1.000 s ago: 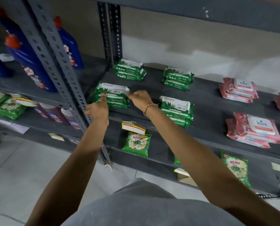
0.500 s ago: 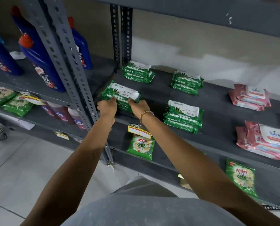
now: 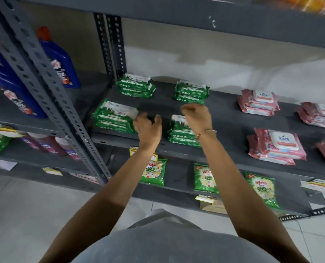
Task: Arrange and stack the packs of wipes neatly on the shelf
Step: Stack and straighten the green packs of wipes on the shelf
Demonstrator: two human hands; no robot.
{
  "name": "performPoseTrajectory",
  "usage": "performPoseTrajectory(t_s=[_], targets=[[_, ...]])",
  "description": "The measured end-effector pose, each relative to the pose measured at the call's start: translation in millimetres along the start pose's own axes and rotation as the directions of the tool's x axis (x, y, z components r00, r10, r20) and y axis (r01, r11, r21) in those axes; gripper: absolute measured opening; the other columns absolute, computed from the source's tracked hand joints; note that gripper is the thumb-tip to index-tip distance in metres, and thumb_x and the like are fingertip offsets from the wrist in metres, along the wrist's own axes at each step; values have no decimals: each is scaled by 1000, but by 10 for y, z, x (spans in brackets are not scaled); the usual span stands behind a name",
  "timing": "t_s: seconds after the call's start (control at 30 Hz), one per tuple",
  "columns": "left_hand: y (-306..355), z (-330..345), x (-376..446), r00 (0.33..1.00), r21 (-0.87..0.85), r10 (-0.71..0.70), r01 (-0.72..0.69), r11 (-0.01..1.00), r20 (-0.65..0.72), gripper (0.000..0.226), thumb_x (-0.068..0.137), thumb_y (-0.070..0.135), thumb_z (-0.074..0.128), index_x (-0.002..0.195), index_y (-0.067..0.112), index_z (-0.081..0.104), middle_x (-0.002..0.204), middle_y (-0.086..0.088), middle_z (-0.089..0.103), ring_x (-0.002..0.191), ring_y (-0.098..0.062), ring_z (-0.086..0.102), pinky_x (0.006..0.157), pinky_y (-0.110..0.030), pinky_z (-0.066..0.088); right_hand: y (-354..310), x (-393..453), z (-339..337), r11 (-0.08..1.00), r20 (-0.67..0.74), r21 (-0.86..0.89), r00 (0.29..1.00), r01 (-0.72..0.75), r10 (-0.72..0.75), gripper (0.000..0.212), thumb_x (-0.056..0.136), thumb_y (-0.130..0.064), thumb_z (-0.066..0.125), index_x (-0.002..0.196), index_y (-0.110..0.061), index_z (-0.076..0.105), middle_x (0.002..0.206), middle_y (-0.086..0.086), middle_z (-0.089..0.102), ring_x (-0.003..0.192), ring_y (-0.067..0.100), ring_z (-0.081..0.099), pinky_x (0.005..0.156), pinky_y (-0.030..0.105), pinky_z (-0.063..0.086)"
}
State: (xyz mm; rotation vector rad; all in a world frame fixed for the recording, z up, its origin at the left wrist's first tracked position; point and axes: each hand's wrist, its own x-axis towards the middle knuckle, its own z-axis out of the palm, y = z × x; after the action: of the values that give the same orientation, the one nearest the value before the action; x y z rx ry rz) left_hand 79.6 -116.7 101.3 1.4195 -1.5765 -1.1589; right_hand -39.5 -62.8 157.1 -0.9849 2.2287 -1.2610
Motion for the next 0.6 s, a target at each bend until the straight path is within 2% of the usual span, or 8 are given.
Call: performPoseTrajectory(t_s=[0.07,0.1,0.17,0.23,0.3,0.37,0.5,0.6], targets=[[38,155,55,962,51,-119,110,993,244,71,83,53,49,124,-5,53,131,-27,52,123,-40,47,99,-43,38,276,82,-346,998,-157,-27,986,-63,58,24,86,-18,59,95,-1,74,97,17,73,93,28,66,70,23,45],[43,211,70,928,93,-192,171,981,320,79,82,61,47,133,0,50,139,-23,49,127,-38,46,101,-43,39,430,128,-455,993,-165,-21,980,-116,111,29,86,-21,61,93,5,71,99,23,72,96,34,65,75,29,48],[71,288,80,881,138,-282,248,959,380,84,85,64,46,143,3,40,148,-16,42,133,-34,42,103,-41,38,680,171,-534,960,8,80,963,-270,270,42,81,-33,68,96,6,69,110,23,69,103,34,64,90,40,52],[72,369,112,882,118,-296,272,955,366,73,91,52,50,142,1,39,147,-14,43,131,-32,44,90,-34,38,825,168,-498,893,229,112,886,-436,403,60,68,-48,75,108,-3,65,115,10,68,103,25,64,87,39,55],[99,414,109,879,134,-324,295,946,351,65,94,42,52,143,1,37,147,-14,41,131,-31,42,84,-31,33,862,152,-438,883,317,100,856,-459,410,56,69,-46,75,107,-7,61,108,1,64,101,18,60,90,37,53],[120,433,118,882,145,-333,301,943,335,63,94,38,52,143,1,37,147,-14,40,130,-31,42,82,-32,31,853,163,-404,895,319,104,867,-434,383,39,78,-40,72,102,-11,60,102,1,62,100,18,58,92,38,51],[153,405,78,885,122,-343,320,939,315,57,94,36,51,138,1,41,139,-14,47,122,-31,48,81,-32,32,857,158,-411,899,335,115,868,-423,365,32,79,-40,72,88,-12,61,91,1,63,87,15,59,89,37,53],[163,414,-37,966,283,-180,124,951,184,51,95,33,48,133,0,45,126,-18,54,103,-30,55,79,-37,43,855,132,-515,932,319,50,890,-359,325,39,78,-52,67,73,-15,55,69,0,53,66,14,52,64,30,50]])
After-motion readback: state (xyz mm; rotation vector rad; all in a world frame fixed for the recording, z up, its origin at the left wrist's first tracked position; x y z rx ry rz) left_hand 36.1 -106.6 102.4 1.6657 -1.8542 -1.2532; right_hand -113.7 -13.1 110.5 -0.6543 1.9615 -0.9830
